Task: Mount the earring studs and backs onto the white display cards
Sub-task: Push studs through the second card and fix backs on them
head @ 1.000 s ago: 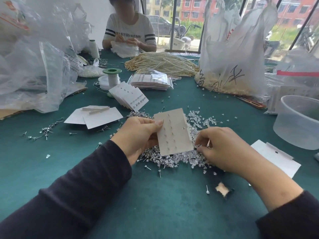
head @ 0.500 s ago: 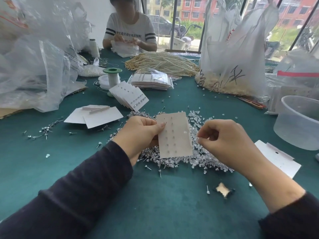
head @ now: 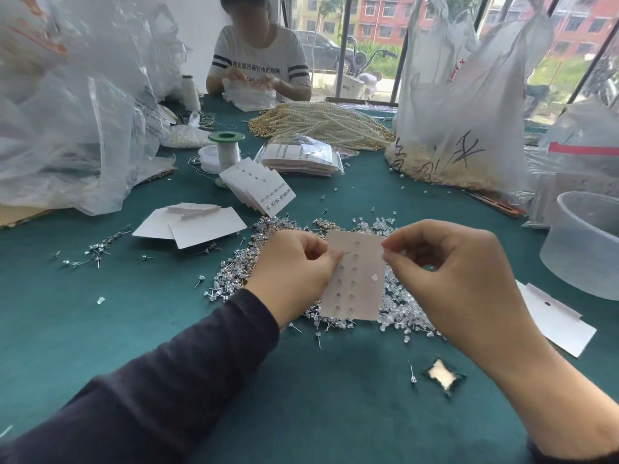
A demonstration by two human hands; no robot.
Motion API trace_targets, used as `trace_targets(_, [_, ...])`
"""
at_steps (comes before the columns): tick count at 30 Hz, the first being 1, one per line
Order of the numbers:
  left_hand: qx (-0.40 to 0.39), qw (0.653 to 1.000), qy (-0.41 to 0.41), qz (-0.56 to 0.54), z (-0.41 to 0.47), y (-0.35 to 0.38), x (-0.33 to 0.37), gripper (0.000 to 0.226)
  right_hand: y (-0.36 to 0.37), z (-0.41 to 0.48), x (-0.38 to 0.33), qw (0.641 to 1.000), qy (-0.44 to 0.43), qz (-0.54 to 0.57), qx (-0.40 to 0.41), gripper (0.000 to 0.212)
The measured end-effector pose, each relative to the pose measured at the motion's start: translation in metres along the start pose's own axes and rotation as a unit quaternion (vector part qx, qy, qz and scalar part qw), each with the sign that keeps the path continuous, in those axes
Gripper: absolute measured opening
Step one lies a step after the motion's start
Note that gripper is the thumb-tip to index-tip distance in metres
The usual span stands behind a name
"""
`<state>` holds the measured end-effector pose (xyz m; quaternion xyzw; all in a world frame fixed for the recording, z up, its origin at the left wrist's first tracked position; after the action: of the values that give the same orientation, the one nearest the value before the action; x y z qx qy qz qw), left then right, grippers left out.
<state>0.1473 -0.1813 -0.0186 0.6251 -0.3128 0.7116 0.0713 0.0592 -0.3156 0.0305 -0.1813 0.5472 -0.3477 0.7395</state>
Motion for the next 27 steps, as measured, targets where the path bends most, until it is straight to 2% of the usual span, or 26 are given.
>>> trace_targets(4, [0.001, 1.000, 0.007, 0.002, -0.001, 0.001, 0.002, 0.032, 0.006, -0.002, -0.008, 1.000, -0.024, -0.001, 0.002, 0.017])
trace_targets(9, [-0.021, 0.999, 0.031, -0.008, -0.003, 0.007, 0.008, 0.024, 0.010, -0.003, -0.013, 0.996, -0.073, -0.033, 0.032, 0.009])
trace_targets(21, [-0.029, 0.996, 0.070, 0.054, -0.005, 0.009, 0.013, 0.025, 0.016, 0.002, -0.005, 0.997, -0.073, 0.023, 0.006, 0.006])
trace_targets(27, [-0.039, 0.995, 0.068, 0.060, -0.004, 0.009, 0.011, 0.030, 0.023, 0.005, 0.000, 0.995, -0.072, 0.057, -0.040, 0.007])
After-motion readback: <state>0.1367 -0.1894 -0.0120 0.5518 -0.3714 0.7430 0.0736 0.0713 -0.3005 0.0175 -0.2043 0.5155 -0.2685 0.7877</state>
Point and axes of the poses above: each hand's wrist, its own z-axis towards the middle knuckle, its own y-axis out of the palm, x = y × z, the point moved 7 cm from there along z, towards the middle knuckle, and after that the axes turned 15 degrees about -x, right-handed, at the moved point
